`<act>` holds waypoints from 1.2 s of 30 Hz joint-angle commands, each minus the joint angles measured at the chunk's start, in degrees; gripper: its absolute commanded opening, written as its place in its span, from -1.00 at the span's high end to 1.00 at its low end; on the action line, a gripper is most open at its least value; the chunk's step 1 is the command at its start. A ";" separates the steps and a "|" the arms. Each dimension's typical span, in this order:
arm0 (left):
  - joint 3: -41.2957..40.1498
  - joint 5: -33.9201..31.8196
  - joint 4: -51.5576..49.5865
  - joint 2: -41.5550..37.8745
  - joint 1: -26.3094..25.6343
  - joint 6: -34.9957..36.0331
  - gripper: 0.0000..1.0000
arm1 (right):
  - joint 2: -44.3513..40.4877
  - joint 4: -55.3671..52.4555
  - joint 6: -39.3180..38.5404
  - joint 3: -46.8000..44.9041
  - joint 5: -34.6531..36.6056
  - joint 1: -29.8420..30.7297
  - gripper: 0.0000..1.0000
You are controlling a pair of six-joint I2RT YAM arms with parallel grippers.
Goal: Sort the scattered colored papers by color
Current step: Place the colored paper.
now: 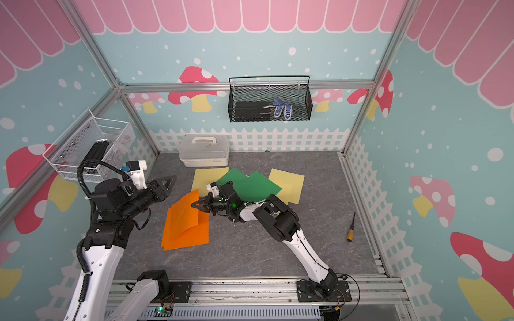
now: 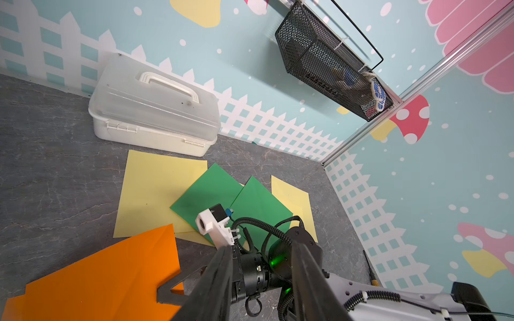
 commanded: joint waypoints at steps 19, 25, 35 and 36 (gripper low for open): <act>-1.99 1.43 0.19 -0.25 0.46 0.76 0.23 | -0.56 11.14 9.97 -8.25 5.53 1.57 1.00; -2.21 1.52 0.18 -0.45 0.47 0.80 0.23 | 0.33 13.55 11.92 -9.40 7.10 1.79 1.00; -2.73 1.78 0.17 -0.70 0.44 0.67 0.23 | 0.85 12.48 12.72 -10.19 8.70 2.27 1.00; -2.73 1.78 0.20 -0.71 0.45 0.71 0.23 | 0.76 12.39 12.65 -10.50 8.95 2.32 1.00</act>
